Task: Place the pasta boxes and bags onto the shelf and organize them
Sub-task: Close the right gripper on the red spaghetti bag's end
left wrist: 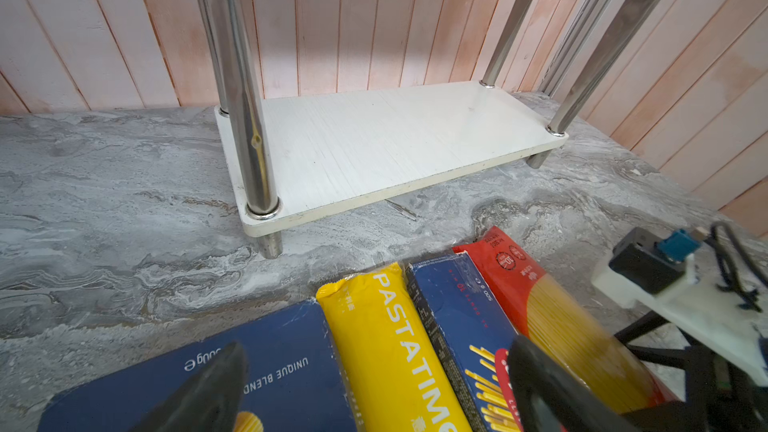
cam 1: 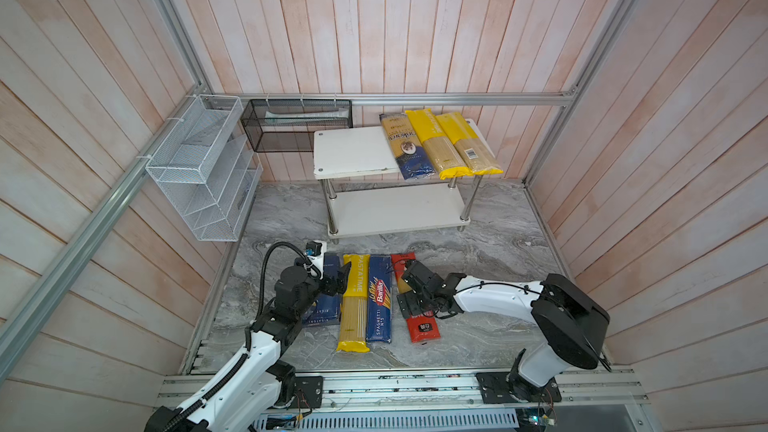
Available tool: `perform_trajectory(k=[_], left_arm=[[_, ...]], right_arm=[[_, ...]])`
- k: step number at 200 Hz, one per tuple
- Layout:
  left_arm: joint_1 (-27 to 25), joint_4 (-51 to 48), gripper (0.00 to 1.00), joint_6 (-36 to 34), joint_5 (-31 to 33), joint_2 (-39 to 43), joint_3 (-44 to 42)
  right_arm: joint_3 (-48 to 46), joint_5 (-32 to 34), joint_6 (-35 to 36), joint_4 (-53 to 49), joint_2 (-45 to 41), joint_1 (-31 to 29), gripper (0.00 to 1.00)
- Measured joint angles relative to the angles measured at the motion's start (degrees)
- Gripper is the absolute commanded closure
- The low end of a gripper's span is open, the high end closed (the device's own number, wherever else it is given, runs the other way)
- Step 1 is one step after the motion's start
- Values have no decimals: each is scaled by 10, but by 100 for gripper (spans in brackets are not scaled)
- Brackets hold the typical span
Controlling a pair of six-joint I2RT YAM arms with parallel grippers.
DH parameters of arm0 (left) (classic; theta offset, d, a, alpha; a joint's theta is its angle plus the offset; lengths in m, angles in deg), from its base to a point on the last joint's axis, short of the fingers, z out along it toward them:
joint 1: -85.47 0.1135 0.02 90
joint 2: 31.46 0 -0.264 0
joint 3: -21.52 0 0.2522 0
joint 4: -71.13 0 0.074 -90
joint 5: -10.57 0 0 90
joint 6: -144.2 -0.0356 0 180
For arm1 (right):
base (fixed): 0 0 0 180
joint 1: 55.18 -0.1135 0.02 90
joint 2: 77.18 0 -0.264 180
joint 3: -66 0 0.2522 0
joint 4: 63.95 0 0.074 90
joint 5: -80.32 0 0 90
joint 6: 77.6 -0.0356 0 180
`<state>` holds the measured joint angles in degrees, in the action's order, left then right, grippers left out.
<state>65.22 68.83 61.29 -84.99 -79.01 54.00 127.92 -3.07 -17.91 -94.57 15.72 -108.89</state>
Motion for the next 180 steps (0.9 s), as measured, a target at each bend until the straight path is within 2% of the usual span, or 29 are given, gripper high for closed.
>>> perform_trajectory(k=[46, 104, 149, 180], left_arm=[[0, 0, 1, 0, 0, 0, 0], [0, 0, 0, 0, 0, 1, 0], [0, 0, 0, 0, 0, 3, 0], [0, 0, 0, 0, 0, 3, 0]], right_arm=[[11, 10, -15, 6, 15, -6, 2], [49, 58, -25, -26, 53, -29, 2], [57, 63, -27, -26, 60, -32, 7], [54, 67, -28, -16, 60, -32, 15]])
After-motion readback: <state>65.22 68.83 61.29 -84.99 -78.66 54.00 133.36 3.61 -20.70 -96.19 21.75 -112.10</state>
